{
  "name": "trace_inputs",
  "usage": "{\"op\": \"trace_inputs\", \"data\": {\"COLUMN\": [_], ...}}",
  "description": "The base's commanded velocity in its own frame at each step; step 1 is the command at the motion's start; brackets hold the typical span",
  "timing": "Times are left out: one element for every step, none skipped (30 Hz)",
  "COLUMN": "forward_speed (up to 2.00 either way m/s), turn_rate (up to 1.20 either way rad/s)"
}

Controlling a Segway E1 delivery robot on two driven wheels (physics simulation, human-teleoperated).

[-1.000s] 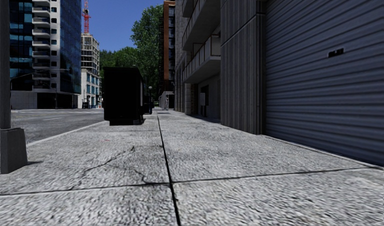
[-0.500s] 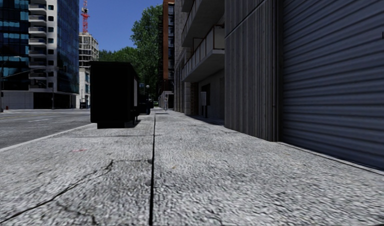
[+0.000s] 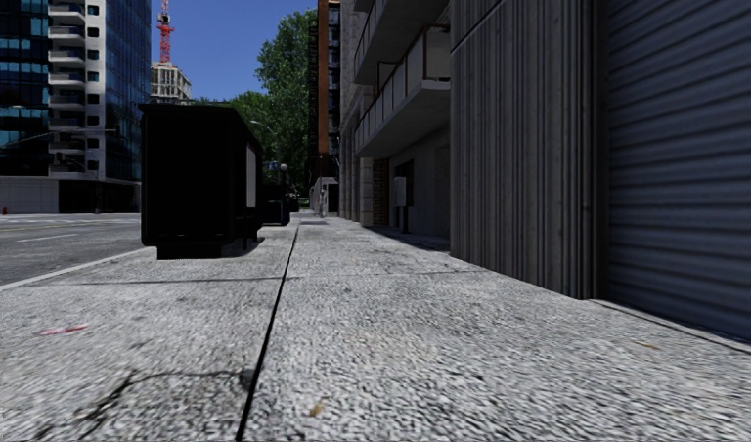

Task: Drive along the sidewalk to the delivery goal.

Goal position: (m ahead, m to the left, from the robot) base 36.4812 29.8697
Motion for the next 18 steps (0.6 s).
{"op": "trace_inputs", "data": {"forward_speed": [2.00, 2.00, 2.00, 2.00, 2.00, 2.00, 2.00, 2.00, 2.00, 2.00, 2.00, 2.00, 2.00, 2.00, 2.00, 2.00, 2.00, 2.00], "turn_rate": [0.00, 0.00, 0.00, 0.00, 0.00, 0.00, 0.00, 0.00, 0.00, 0.00, 0.00, 0.00, 0.00, 0.00, 0.00, 0.00, 0.00, 0.00]}}
